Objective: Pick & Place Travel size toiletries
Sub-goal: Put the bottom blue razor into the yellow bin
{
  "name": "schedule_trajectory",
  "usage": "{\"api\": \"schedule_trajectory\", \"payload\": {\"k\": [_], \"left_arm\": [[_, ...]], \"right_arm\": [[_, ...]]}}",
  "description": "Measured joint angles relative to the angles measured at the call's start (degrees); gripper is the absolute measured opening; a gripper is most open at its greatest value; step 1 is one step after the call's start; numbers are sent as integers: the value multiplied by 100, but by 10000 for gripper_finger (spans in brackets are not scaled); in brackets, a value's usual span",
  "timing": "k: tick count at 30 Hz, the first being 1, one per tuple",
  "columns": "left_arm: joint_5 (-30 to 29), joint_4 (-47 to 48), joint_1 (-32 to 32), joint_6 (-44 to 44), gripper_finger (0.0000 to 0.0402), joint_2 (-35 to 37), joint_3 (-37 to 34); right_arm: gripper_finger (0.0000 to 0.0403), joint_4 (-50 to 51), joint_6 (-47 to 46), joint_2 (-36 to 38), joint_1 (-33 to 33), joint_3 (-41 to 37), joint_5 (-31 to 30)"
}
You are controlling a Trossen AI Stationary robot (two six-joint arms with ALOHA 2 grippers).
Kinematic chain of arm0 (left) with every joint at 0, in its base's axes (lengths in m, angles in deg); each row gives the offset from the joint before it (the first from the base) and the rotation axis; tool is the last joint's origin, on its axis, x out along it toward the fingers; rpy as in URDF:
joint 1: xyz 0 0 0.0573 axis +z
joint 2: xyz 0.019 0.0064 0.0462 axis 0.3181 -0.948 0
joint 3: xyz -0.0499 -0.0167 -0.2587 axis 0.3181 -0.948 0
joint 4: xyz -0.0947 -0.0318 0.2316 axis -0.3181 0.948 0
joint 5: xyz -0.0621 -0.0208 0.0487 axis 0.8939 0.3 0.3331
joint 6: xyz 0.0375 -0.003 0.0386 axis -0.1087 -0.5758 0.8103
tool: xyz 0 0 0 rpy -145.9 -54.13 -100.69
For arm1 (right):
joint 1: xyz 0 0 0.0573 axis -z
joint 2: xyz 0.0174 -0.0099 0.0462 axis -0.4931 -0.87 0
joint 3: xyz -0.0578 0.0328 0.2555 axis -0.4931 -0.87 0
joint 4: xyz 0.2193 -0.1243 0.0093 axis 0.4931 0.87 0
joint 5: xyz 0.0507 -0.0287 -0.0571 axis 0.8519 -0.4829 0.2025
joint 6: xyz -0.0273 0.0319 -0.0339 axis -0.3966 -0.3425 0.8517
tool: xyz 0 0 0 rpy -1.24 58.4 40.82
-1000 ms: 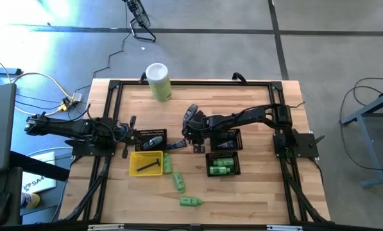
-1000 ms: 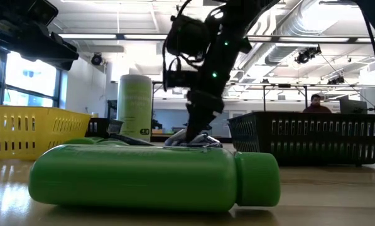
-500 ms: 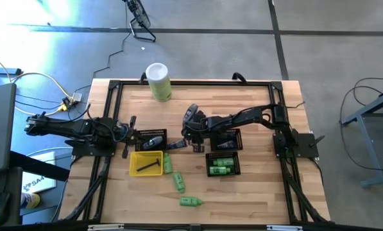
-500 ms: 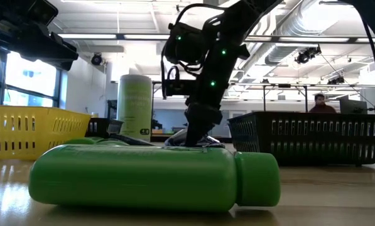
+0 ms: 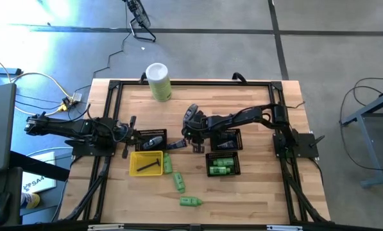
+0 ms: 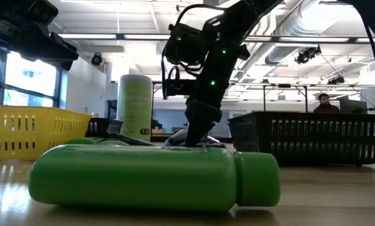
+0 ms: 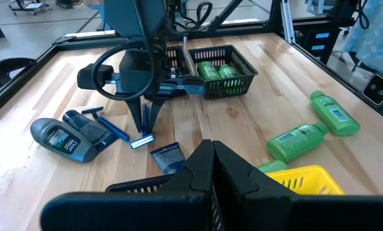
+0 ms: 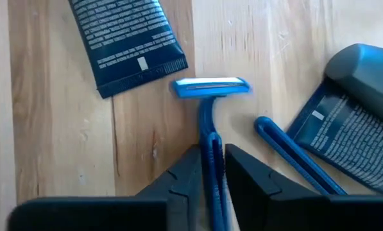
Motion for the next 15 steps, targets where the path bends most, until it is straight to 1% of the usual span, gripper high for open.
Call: {"api": "schedule_trajectory", "payload": {"k": [3,5,15], "left_arm": [[0,-1,0,0,0,0,0],[0,-1,0,0,0,0,-2],[0,-9,0,0,0,0,0]], "right_arm": [[36,-1,0,3,-2,0,-12],[26,0,0,7,-4,0,-17],[19,24,7,44,-4,11,-39]]}}
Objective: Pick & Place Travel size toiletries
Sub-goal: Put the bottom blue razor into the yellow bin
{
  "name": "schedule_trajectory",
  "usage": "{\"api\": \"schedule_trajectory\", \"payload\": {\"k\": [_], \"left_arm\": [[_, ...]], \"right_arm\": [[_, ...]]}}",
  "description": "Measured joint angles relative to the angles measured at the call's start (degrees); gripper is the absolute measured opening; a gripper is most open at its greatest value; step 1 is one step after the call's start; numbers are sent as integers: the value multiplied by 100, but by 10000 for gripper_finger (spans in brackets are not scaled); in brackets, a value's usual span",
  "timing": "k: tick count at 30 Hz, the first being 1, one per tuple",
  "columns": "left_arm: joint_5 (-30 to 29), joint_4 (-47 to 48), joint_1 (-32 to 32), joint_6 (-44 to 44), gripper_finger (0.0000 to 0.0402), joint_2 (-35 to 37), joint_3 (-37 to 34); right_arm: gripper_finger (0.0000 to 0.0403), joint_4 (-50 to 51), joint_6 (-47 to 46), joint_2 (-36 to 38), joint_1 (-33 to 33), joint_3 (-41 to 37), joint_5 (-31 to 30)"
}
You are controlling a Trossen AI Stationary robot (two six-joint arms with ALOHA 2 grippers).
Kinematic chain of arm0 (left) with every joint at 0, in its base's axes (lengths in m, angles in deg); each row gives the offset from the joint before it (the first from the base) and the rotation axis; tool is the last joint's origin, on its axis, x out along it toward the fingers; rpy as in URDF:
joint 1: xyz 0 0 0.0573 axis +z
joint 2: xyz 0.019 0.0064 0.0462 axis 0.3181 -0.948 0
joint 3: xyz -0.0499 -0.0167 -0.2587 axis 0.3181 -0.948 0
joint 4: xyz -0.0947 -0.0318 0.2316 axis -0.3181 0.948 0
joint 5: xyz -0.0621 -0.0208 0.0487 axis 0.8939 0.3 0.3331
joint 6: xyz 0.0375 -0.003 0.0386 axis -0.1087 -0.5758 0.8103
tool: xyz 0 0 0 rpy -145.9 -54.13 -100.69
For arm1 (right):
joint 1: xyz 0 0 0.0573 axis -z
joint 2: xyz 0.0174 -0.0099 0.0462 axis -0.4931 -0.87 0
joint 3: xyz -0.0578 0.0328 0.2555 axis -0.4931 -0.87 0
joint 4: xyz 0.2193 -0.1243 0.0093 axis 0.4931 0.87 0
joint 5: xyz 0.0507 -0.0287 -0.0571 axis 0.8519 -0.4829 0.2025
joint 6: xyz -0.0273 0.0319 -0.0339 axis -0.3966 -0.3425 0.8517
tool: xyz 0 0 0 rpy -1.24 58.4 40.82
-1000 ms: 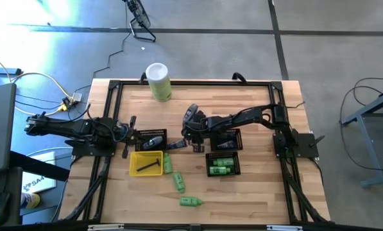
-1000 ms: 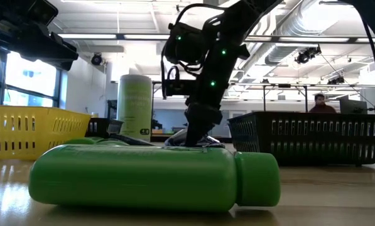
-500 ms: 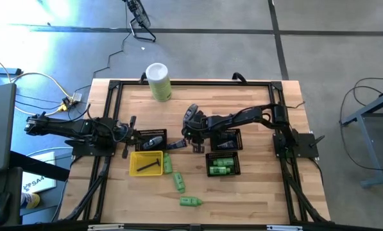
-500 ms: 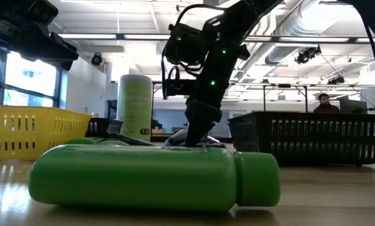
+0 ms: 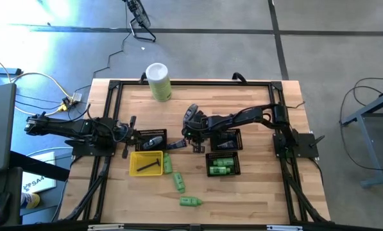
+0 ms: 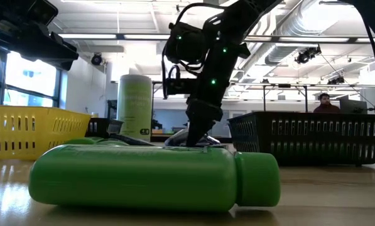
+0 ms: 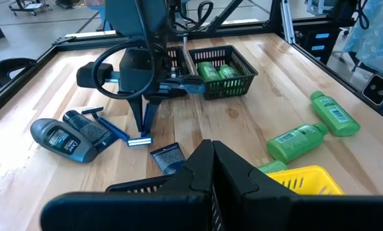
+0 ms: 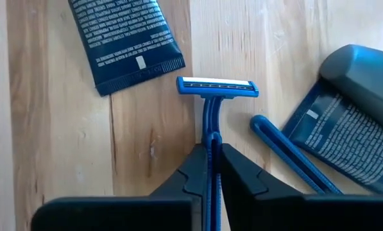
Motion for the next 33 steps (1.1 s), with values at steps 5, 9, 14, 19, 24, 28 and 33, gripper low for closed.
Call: {"api": "schedule_trajectory", "payload": {"k": [5,9,14,19,24,28,33], "left_arm": [[0,-1,0,0,0,0,-1],[1,-56,-2,-2,0,0,0],[10,-50,-1,-466,0,0,-2],[-26,-174,0,-581,0,2,0],[-38,-113,0,-581,0,0,0],[-39,-73,-1,-584,0,0,-1],[-42,-45,-2,-584,0,0,-2]], "right_arm": [[18,-70,-7,297,-20,0,183],[17,-101,-7,655,-51,-2,199],[4,-323,1,1213,-84,0,213],[1,-815,20,1619,-114,1,273],[1,-922,29,1716,-66,2,610],[1,-898,-284,1659,-32,2,655],[2,-888,-432,1643,-78,0,624]]}}
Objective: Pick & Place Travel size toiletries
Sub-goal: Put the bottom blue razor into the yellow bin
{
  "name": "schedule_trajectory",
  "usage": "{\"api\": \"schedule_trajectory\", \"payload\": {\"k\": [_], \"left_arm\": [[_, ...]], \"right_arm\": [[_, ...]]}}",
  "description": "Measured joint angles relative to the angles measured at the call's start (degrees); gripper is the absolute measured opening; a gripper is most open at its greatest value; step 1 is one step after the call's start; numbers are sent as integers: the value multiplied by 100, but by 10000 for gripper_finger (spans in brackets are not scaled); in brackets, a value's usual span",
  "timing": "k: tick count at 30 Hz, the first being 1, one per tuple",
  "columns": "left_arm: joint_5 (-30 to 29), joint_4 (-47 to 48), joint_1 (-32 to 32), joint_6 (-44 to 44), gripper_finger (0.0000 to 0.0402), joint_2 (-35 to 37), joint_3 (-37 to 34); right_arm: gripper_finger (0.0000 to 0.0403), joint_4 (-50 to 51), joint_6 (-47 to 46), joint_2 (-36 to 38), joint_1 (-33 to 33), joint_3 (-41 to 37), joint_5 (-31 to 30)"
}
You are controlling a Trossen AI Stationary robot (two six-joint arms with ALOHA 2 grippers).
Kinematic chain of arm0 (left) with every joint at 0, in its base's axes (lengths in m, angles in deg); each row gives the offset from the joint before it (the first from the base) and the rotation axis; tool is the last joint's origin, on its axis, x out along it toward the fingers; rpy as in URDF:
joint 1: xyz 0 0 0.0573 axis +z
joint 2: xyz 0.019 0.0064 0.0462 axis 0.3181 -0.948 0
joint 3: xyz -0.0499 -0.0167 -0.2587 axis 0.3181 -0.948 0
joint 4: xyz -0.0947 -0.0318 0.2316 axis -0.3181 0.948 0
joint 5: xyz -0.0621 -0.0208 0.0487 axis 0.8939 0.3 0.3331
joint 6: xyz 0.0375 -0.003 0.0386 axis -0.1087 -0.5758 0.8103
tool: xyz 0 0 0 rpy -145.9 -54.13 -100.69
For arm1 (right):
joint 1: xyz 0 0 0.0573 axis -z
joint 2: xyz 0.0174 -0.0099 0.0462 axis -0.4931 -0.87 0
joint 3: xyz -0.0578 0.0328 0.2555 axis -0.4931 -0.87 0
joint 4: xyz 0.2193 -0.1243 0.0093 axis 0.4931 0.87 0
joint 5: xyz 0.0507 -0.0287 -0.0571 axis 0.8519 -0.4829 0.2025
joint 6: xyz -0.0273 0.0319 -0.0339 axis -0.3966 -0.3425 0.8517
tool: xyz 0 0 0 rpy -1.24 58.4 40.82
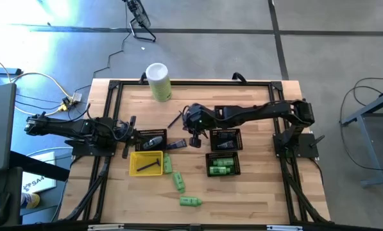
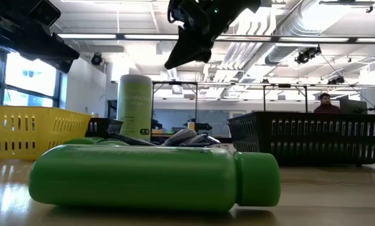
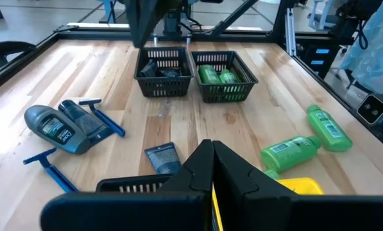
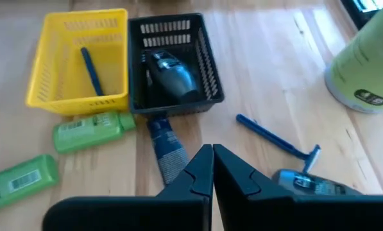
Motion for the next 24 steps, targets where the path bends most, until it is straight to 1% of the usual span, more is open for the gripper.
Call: {"api": "schedule_trajectory", "payload": {"k": [13,18,21,24], "left_arm": [[0,0,2,-294,0,0,2],[0,-2,1,-304,0,0,1],[0,-4,0,-306,0,2,2],[0,-42,0,-309,0,0,1]], "right_arm": [[3,142,43,0,-108,0,180],[3,814,451,213,9,0,154],[3,1289,488,500,117,0,145],[3,1540,540,824,197,-121,177]]}}
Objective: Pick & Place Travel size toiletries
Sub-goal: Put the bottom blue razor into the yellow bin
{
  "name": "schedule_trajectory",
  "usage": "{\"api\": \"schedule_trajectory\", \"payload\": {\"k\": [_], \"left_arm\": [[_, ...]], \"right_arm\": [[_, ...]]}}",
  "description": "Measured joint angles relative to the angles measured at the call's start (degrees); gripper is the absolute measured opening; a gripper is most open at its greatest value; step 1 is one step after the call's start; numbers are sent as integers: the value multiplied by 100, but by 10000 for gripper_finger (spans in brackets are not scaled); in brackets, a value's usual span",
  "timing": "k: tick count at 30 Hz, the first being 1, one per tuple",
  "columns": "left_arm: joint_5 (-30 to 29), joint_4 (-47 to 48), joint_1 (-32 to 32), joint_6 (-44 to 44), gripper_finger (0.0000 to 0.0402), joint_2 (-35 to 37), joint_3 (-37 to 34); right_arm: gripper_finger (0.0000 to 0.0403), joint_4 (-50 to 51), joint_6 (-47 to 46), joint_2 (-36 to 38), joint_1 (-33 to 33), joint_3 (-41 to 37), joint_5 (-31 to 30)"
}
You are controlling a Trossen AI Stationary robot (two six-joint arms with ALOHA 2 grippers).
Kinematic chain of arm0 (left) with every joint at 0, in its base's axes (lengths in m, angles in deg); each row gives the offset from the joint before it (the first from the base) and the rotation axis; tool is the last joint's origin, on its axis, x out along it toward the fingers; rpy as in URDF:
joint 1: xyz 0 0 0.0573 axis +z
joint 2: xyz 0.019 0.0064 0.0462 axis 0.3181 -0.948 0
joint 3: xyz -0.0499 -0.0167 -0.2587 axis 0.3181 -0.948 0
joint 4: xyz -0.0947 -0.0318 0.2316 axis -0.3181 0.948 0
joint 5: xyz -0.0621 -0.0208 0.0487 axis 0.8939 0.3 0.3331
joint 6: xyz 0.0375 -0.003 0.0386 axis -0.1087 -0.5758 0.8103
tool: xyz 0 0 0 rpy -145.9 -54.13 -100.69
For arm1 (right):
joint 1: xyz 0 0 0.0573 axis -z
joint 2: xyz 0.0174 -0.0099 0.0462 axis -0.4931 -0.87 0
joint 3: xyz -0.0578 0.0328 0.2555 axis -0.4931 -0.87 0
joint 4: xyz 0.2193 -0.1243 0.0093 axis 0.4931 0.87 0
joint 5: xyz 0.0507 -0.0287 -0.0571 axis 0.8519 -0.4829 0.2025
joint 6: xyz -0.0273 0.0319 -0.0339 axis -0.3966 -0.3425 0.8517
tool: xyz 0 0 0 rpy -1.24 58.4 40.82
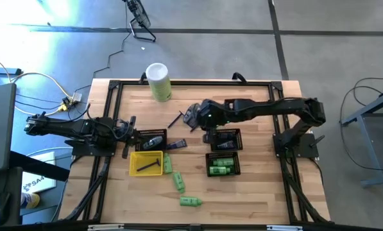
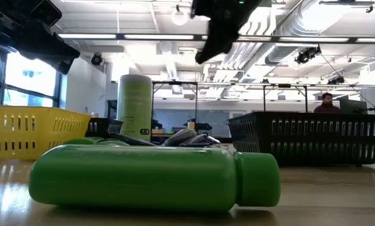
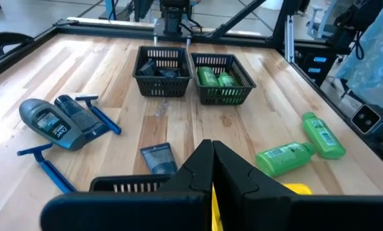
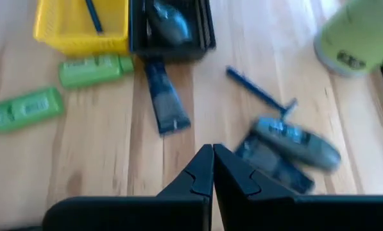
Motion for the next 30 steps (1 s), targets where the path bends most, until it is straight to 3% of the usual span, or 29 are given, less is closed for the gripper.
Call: {"api": "schedule_trajectory", "payload": {"k": [3,9,18,21,26,30], "left_arm": [[-1,-37,1,-6,0,0,1],[-17,-154,2,-6,0,2,1],[-95,-974,2,-332,0,-90,1],[-528,-1082,2,-582,0,-203,1],[-1775,-1103,2,-1523,0,-609,1],[-2083,-1612,2,-1864,0,-1294,1]], "right_arm": [[3,-466,-28,302,14,-483,80],[3,-2001,-434,1118,30,-2191,83],[2,-3866,-697,3171,143,-4327,-13],[2,-4342,-578,3898,234,-4906,-59],[2,-4532,-325,4953,360,-5546,-62],[2,-4567,-244,5527,414,-5835,-63]]}}
